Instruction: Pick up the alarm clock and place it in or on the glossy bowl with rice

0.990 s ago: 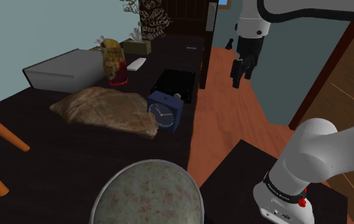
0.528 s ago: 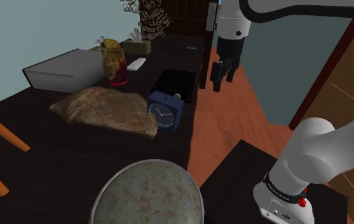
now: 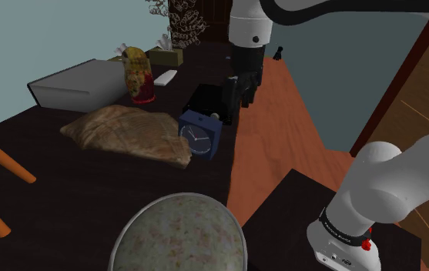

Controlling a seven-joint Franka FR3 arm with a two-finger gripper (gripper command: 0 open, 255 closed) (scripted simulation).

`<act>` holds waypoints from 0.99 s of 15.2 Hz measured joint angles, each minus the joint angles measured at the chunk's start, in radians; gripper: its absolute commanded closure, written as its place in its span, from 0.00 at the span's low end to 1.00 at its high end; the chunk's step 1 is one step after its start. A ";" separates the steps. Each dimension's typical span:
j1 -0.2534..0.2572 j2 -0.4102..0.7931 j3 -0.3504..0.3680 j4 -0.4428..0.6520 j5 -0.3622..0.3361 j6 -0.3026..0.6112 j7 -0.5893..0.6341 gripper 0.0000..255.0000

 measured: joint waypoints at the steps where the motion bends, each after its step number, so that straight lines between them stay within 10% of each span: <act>1: 0.005 0.021 0.016 0.017 0.006 0.010 0.012 0.00; 8: 0.042 0.172 0.135 0.165 0.026 0.051 0.117 0.00; 15: 0.047 0.183 0.150 0.092 0.031 0.140 0.122 0.00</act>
